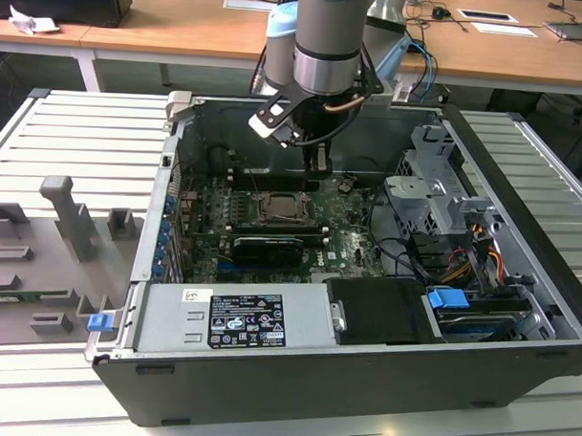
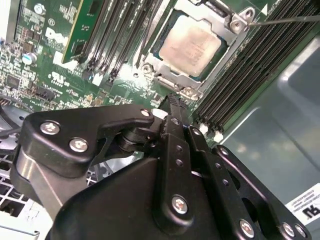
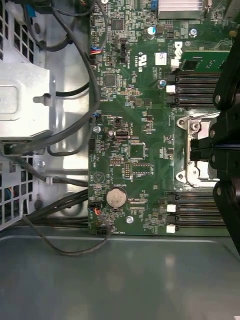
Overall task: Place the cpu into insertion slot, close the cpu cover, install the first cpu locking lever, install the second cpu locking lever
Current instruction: 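Close the cpu cover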
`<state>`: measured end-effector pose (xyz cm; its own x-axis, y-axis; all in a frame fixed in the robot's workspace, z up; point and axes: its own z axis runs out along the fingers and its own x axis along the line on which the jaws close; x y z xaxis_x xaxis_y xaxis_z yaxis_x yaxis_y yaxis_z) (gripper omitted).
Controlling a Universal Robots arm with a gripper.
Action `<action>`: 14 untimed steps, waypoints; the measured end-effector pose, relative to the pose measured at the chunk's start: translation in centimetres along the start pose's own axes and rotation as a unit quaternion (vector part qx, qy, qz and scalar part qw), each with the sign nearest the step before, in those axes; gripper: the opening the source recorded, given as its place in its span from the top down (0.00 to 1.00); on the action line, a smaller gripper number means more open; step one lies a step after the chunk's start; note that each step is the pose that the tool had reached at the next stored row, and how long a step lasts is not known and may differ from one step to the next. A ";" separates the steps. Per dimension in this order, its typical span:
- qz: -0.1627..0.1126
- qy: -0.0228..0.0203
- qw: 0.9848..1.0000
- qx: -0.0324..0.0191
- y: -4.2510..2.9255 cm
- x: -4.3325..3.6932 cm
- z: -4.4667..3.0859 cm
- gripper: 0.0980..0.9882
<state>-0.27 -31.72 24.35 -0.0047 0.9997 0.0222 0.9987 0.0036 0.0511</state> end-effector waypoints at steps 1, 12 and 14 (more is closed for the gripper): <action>0.000 0.000 1.000 0.000 -0.10 0.00 0.17 0.99; -0.005 0.000 1.000 0.003 -3.86 0.00 1.06 0.99; -0.006 0.000 1.000 0.003 -4.21 0.00 1.05 0.99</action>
<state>-4.42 -31.71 23.09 -0.0158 0.9996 0.0214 0.9988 0.0148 0.0458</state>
